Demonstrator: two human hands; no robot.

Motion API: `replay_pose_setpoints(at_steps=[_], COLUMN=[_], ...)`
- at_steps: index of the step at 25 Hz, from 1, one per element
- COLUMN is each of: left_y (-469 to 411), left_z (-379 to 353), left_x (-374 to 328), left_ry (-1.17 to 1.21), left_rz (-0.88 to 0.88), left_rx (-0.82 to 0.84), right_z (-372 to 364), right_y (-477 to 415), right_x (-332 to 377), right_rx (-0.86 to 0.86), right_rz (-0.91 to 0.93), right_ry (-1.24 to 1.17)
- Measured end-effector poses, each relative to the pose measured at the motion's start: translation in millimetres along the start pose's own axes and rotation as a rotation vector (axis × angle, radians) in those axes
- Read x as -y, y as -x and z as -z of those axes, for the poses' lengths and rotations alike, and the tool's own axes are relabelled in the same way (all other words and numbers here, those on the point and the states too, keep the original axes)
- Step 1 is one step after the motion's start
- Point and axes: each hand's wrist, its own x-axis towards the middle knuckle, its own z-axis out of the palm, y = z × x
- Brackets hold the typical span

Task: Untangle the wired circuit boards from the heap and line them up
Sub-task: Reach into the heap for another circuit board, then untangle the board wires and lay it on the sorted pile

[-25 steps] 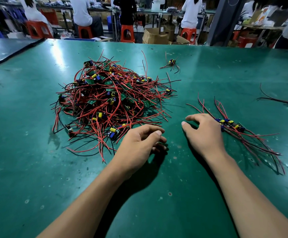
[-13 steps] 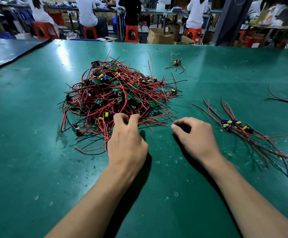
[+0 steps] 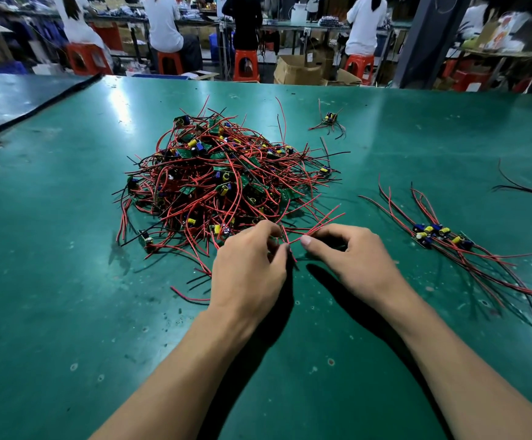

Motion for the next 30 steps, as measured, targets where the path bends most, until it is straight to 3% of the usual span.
replay_pose_setpoints(at_steps=[3,7,12,17,24,27,30], left_y=[3,4,0,-1,-7,-3,1], left_z=[-6,-15,-13,-9,-1,-4,-9], left_x=[-1,0,3,3,-11,-13,-13], left_ry=[0.152,0.164,0.274,0.462,1.154,1.208,1.180], left_rz=[-0.120,-0.205,-0.062,0.139,0.490,0.457,0.469], left_rx=[0.001,-0.022,-0.159,0.017,0.451,0.585,0.515], right_z=[-7,-7,10,19,16,9,5], right_y=[3,2,-6,-9,-6,-3,-1], right_x=[9,9,12,11,17,19,17], right_rx=[0.140,-0.034,-0.284,-0.258,-0.111,-0.092,-0.093], right_rz=[-0.026,-0.047,-0.257,-0.349,-0.238,-0.155,-0.123], right_ry=[-0.291,-0.344,-0.771,-0.991,-1.009,-0.898,-0.779])
